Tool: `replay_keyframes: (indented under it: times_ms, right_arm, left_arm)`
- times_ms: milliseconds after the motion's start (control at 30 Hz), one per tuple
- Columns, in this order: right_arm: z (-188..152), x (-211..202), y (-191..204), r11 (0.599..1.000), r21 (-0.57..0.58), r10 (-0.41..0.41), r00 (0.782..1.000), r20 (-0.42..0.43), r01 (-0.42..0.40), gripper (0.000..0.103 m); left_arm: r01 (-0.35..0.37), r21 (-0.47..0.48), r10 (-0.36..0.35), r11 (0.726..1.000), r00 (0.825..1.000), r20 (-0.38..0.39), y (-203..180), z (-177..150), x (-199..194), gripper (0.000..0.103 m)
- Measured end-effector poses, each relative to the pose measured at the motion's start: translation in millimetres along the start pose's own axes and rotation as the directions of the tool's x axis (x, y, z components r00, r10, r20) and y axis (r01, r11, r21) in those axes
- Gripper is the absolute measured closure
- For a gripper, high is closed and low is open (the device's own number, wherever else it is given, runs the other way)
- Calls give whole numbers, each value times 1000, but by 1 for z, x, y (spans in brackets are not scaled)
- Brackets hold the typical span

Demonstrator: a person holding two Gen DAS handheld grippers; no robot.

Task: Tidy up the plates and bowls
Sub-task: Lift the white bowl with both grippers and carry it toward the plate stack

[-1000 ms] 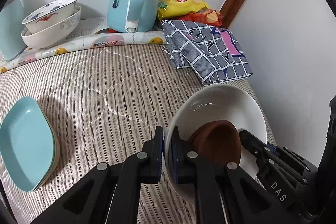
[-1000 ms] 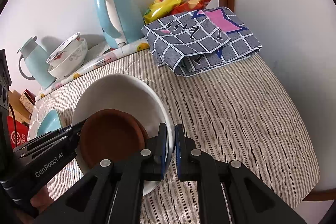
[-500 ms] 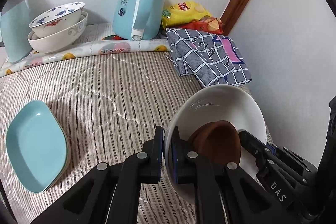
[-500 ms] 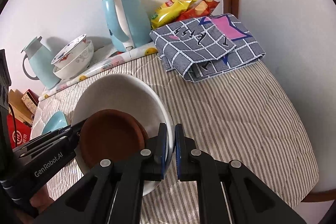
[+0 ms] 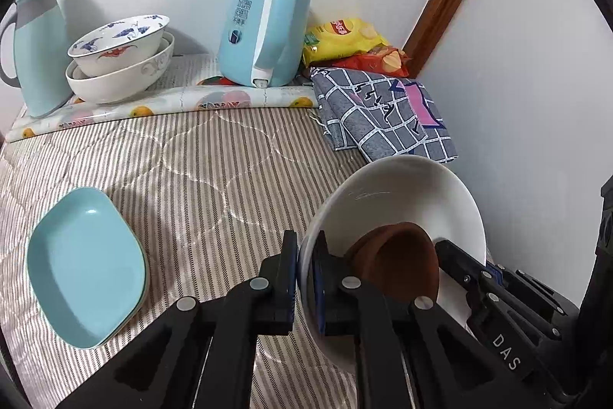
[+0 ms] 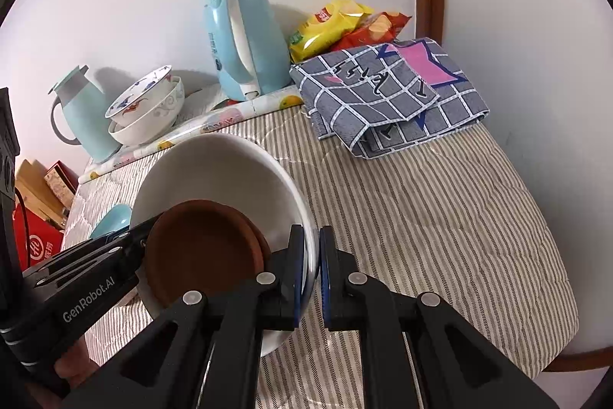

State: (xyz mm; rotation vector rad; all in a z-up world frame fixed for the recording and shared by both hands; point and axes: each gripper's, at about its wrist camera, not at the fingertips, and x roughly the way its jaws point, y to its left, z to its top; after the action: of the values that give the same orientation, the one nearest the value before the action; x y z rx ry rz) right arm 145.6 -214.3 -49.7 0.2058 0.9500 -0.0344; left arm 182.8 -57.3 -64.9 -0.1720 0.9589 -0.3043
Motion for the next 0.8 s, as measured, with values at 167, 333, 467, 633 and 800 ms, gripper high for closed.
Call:
replay_keyframes:
  times_ms: [167,333,467,633,800]
  right_arm:
    - [-2,-5,5,1000,-6,2,1000,7,-2,95]
    - [-5,-8,12,1000,-13,7,1000,6,-7,95]
    - [-7,-10,17,1000,-23,13,1000,9,-13,95]
    - [-8,-10,26,999,-34,19,1000,9,-19,95]
    - [-10,-8,35,999,-45,29,1000,6,-29,96]
  left_arm:
    - [-2,-3,2,1000,1000,7,5,-3,-7,95]
    - [-12,-7,12,1000,1000,11,12,-5,-13,95]
    - [-14,-13,14,1000,1000,16,17,-8,-18,95]
    - [-23,-21,24,999,1000,20,25,-10,-23,95]
    - [-33,-33,33,999,999,21,35,-12,-27,95]
